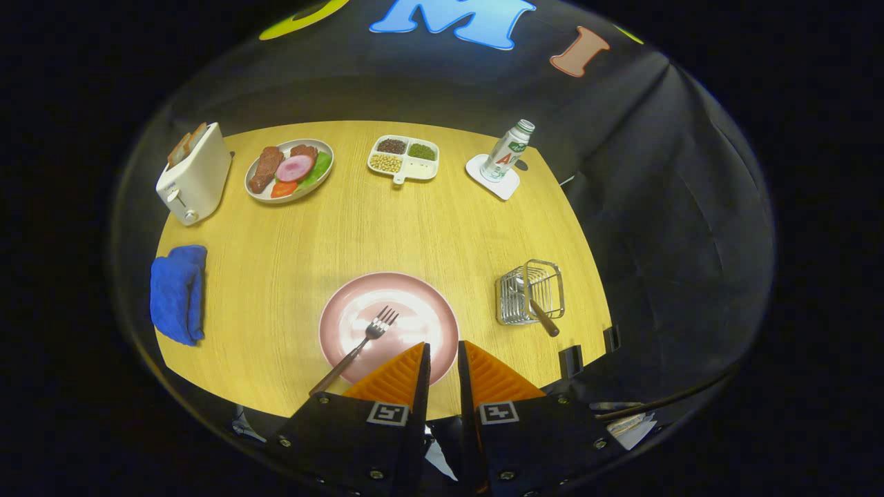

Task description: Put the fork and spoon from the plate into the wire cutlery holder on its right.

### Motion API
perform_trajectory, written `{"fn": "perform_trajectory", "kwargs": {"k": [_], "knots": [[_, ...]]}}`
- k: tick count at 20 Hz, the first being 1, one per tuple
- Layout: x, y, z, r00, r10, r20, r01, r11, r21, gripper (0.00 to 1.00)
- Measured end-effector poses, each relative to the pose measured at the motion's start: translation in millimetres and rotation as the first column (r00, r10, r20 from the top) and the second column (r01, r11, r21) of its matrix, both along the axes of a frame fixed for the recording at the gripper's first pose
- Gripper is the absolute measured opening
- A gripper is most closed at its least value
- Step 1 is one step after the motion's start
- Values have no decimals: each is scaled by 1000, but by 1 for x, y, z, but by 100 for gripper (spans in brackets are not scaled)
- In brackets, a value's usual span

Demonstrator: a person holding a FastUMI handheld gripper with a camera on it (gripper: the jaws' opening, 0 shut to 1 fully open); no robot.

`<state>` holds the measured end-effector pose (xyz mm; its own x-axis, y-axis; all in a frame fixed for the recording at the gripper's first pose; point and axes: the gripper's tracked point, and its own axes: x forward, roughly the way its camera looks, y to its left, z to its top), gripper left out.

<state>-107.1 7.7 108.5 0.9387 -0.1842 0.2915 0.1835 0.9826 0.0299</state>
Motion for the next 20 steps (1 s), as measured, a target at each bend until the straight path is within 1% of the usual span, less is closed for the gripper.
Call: {"fn": "perform_trajectory", "kwargs": {"k": [4, 8, 12, 16, 19, 20], "knots": [[8, 32, -12, 999, 12, -38, -13, 1000, -14, 23], [21, 62, -24, 996, 37, -82, -37, 999, 3, 23], [33, 87, -33, 990, 79, -119, -71, 995, 72, 23], [51, 102, -47, 978, 84, -188, -59, 989, 135, 23], [63, 117, -60, 965, 139, -224, -92, 974, 208, 23], [66, 119, -63, 962, 147, -229, -94, 970, 226, 23]]}}
